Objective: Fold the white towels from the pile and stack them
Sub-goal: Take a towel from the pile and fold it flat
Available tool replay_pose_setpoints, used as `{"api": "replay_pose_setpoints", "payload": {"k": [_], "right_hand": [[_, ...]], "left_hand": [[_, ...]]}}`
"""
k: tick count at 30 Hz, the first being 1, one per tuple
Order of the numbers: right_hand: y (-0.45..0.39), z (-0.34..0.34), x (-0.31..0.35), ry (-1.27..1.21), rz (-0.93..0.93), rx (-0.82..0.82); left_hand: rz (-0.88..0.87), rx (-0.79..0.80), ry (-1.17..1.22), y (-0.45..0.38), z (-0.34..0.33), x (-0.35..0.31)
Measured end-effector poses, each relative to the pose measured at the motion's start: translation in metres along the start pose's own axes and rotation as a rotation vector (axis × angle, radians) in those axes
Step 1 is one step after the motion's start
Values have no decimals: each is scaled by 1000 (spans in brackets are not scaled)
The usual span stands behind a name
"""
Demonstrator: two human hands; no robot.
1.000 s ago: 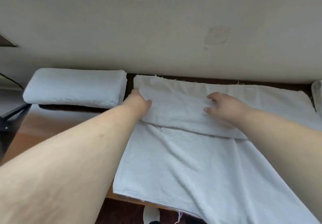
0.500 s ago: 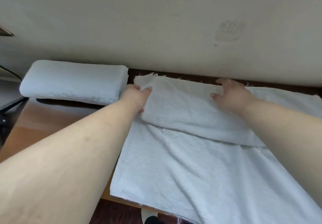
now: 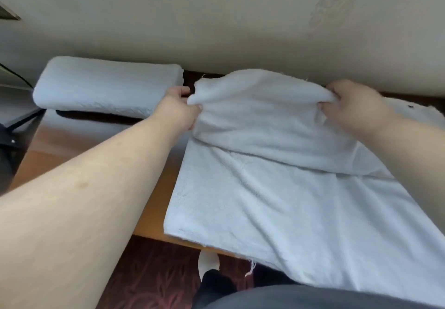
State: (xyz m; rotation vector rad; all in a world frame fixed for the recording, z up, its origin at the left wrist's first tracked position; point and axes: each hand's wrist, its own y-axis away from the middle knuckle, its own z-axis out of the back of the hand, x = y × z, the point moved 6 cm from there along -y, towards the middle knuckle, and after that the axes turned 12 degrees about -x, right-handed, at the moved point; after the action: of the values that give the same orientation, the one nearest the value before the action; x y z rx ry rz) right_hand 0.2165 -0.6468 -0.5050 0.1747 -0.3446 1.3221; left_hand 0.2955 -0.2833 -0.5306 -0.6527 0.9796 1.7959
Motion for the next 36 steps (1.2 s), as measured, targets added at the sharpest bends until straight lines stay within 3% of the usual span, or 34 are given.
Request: {"api": "replay_pose_setpoints", "payload": {"k": [3,7,11,14,17,20,22,26,33,36], "right_hand": [[27,28,6,26,3,-101],[70,56,22,33,43,-147],[127,51,49,48,104,53],[171,22,56,84,122,211],[213,-23,51,148,77,397],[240,-55,45,157,-36,529],[246,-63,42,148,-82,499],[244,-59,41,190,-137,334],[236,-56,40,363,-126,379],[231,-41,23,459,-198,316]], "left_hand": [[38,144,2,12,12,7],[-63,327,-79,30,33,20],[-102,460,-154,53,48,44],[-80,454,-103,62,49,70],[-170,434,-354,72,50,92],[-206,521,-568,82,47,103],[-229,538,-644,88,44,104],[-374,405,-677,94,35,91],[-586,370,-641,103,38,93],[-788,413,-744,107,47,105]]}}
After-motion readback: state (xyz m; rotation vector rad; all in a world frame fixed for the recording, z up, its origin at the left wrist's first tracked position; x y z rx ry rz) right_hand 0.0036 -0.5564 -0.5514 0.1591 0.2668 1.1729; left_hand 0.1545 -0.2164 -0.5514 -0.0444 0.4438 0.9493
